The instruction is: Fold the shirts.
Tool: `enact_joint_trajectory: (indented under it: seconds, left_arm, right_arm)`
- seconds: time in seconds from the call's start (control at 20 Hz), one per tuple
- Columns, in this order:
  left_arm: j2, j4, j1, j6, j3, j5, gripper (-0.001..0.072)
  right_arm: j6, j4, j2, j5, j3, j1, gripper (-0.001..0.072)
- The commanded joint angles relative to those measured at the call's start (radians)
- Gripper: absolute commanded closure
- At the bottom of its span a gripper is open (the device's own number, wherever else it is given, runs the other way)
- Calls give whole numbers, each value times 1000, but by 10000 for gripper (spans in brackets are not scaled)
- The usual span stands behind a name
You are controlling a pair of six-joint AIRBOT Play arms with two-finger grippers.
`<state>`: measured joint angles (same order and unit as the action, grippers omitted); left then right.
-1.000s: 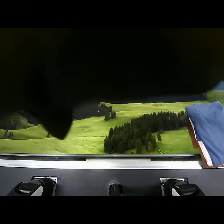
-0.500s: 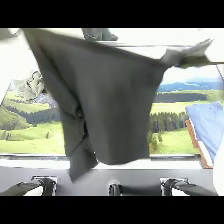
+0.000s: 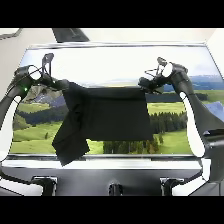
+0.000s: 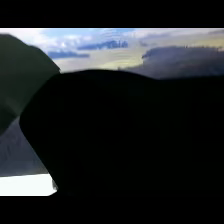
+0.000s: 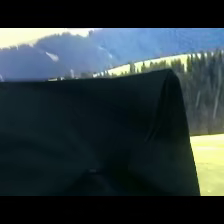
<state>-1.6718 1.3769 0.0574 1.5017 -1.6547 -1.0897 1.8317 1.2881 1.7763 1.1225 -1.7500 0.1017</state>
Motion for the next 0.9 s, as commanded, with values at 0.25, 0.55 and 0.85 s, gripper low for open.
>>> enact_joint_trajectory:
  seconds: [0.25, 0.55, 0.85]
  left_arm:
    - [119, -146, -240, -104, 169, -513, 231]
    - [408, -167, -410, -249, 863, -298, 136]
    - [393, -196, -418, -317, 955, -198, 144]
  right_arm:
    - [-207, -79, -54, 587, -21, -323, 216]
    - [-273, -98, -188, 483, 429, -354, 190]
    - [-307, -116, -189, 409, 535, -309, 138]
